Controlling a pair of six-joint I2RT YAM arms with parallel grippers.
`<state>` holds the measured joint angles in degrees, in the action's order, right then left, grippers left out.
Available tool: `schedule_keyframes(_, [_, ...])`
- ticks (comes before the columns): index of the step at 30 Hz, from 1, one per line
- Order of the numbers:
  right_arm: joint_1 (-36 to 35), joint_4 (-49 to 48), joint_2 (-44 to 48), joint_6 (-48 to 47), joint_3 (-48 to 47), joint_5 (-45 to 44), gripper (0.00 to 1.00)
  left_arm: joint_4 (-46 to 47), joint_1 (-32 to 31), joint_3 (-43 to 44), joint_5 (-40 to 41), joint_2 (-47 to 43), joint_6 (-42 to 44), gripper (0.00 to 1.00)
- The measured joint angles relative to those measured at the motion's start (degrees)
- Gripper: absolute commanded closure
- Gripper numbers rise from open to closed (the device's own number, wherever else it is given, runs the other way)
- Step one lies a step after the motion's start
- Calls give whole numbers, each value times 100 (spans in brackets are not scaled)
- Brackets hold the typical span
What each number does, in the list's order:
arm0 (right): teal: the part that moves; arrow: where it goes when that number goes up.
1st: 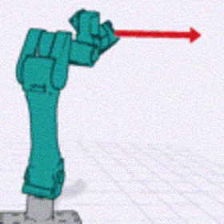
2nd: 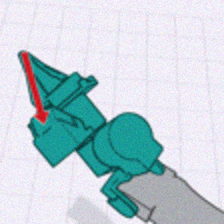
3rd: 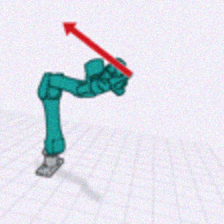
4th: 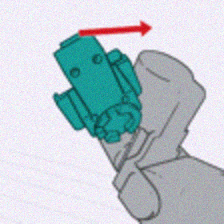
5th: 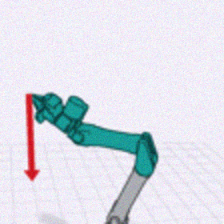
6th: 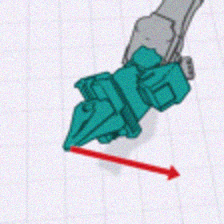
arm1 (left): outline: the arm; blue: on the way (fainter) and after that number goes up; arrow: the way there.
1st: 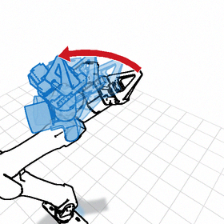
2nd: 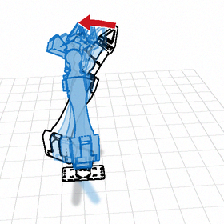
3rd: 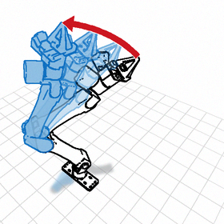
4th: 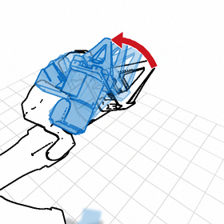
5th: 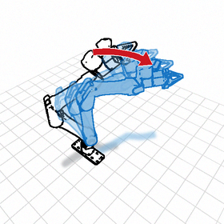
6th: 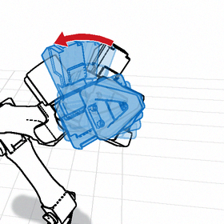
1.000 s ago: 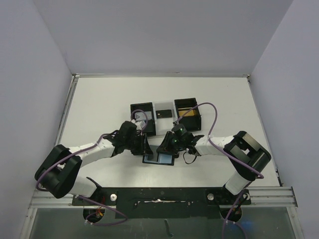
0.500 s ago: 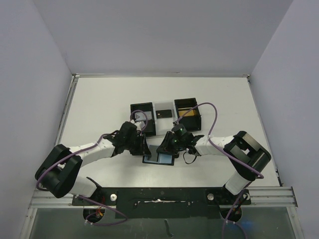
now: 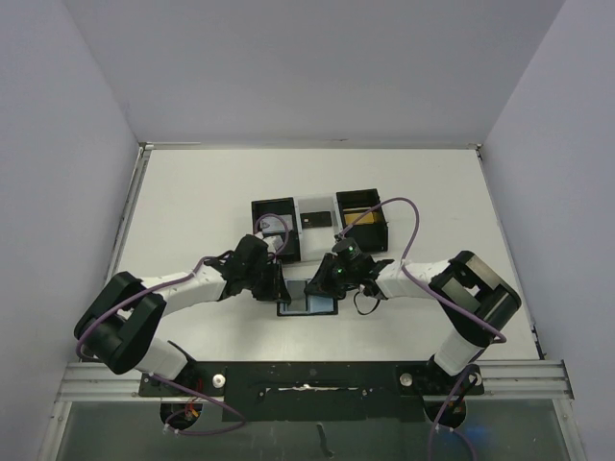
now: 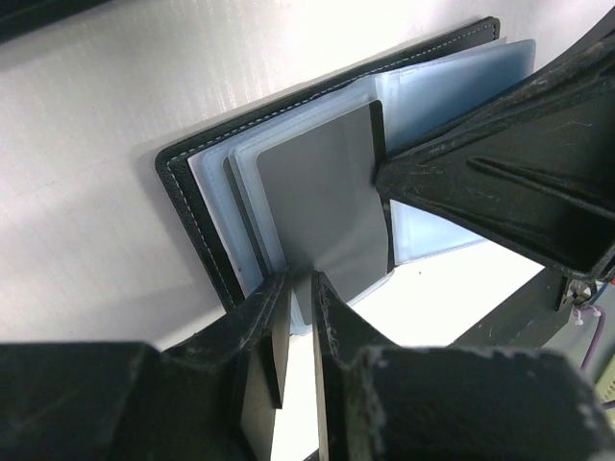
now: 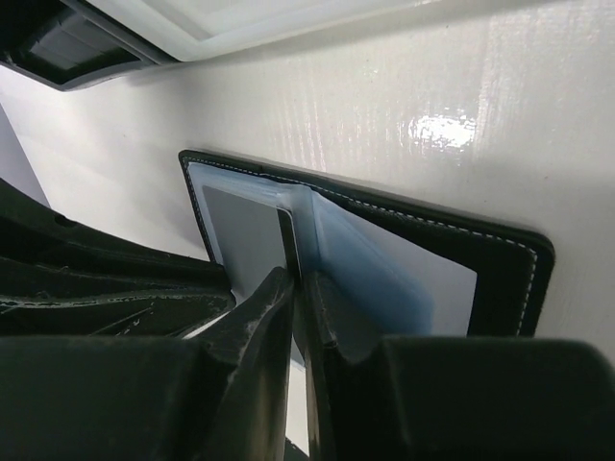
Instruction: Take the credit cards out of the card holder
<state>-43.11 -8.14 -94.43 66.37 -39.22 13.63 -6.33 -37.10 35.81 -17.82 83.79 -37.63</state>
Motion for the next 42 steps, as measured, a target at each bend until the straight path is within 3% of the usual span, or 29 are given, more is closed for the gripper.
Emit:
schedule_keyframes(9, [114,-181,28,-105,85,199,100,-195,-37,96,142,33,2,91])
schedule_keyframes(24, [564,-310,308,-365,424,811,100,-271,-68,260,264,164,63,92])
schedule_keyframes(32, [511,-227,293,-382,415,804,77,-271,-68,260,262,164,68,92])
schedule_keyframes(35, [422,-164,264,-382,374,780,73,-271,-68,260,260,164,68,92])
schedule_keyframes(42, [337,-111,85,-426,258,723,85,-271,-68,297,238,208,66,93])
